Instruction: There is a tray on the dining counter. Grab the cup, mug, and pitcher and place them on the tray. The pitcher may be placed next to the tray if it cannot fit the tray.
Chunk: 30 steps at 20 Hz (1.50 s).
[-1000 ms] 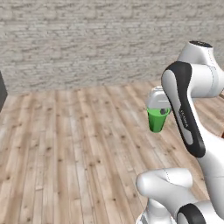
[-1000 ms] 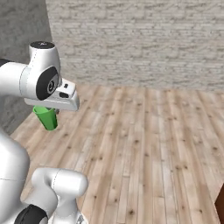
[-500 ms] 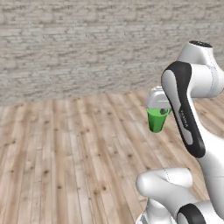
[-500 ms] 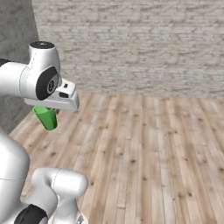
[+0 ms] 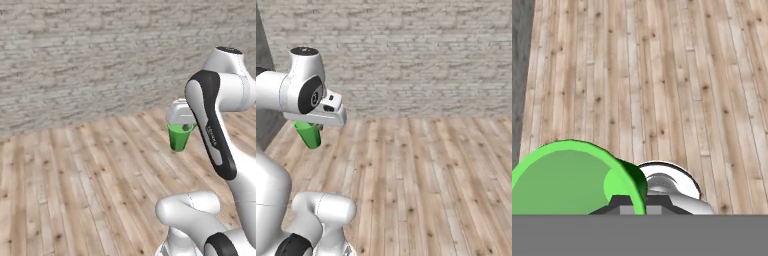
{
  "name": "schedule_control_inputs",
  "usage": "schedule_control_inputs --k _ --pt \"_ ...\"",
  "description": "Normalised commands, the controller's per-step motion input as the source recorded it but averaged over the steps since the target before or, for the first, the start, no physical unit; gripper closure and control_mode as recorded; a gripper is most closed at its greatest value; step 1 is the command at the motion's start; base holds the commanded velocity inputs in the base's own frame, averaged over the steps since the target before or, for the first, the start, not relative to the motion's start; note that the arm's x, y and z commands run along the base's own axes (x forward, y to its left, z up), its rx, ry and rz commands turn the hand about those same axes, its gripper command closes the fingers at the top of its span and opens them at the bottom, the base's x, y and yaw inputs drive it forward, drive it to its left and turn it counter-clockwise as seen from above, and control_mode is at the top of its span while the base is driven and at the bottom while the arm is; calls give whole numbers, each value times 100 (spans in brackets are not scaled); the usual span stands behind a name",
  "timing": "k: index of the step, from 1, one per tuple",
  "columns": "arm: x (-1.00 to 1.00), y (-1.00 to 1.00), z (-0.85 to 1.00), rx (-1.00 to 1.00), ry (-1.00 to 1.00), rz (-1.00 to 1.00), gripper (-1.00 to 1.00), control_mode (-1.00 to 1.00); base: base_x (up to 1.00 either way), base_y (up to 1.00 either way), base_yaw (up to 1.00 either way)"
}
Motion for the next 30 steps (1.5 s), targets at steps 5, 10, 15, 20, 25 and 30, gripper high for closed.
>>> schedule_control_inputs --k 5,10,15,20,25,30 --pt "0 0 0 0 0 0 100 100 100 100 -43" --pt "0 0 0 0 0 0 100 100 100 100 -44" --pt "0 0 0 0 0 0 100 100 100 96 -50" --pt "0 0 0 0 0 0 100 100 78 64 -67" --pt "0 0 0 0 0 0 100 100 66 32 -68" --pt "0 0 0 0 0 0 100 100 64 24 -68"
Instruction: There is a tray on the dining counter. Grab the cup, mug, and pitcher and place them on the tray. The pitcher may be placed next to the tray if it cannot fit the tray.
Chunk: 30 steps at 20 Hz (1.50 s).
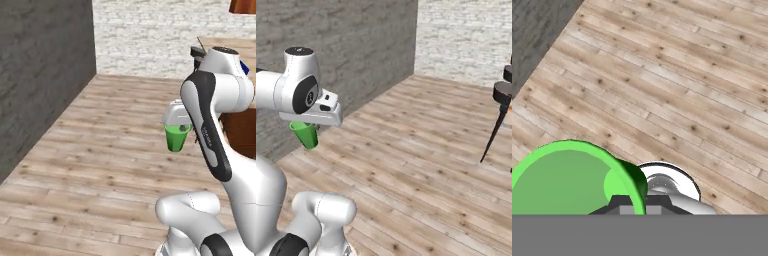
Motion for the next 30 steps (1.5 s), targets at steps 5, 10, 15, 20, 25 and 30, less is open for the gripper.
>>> schedule_control_inputs --k 5,10,15,20,25,30 --pt "0 0 0 0 0 0 100 100 67 24 -67" --pt "0 0 0 0 0 0 100 100 68 23 -66" --pt "0 0 0 0 0 0 100 100 73 27 -64" --pt "0 0 0 0 0 0 100 100 80 29 -62" --pt "0 0 0 0 0 0 100 100 91 49 -60" --pt "0 0 0 0 0 0 100 100 73 77 -55"
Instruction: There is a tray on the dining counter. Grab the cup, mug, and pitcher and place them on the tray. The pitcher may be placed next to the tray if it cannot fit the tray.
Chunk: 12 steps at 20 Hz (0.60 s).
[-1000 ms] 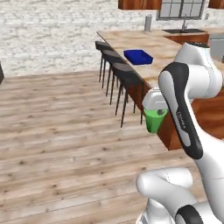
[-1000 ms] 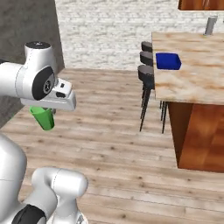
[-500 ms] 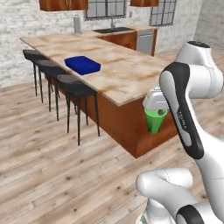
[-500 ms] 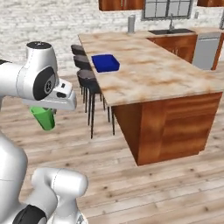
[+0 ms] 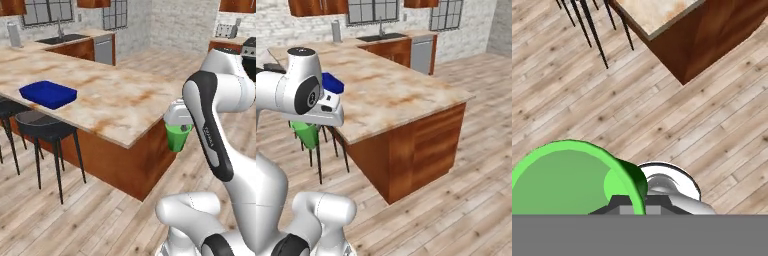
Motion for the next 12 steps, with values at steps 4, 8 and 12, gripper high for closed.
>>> schedule_control_inputs --k 4,8,12 --pt "0 0 0 0 0 0 100 100 55 67 -52" --pt "0 0 0 0 0 0 100 100 29 46 -43" --pt "0 0 0 0 0 0 100 100 24 44 -42"
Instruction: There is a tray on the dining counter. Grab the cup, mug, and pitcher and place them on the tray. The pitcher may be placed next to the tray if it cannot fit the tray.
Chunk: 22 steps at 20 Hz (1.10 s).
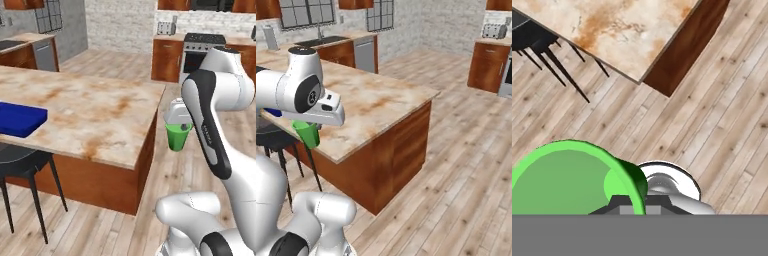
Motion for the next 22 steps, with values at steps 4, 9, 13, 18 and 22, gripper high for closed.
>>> schedule_control_inputs --k 4,9,13,18,22 --pt "0 0 0 0 0 0 100 100 0 31 -27" --pt "0 0 0 0 0 0 100 100 0 55 -30" --pt "0 0 0 0 0 0 100 100 0 90 -37" --pt "0 0 0 0 0 0 100 100 0 100 -40" --pt "0 0 0 0 0 0 100 100 0 100 -38"
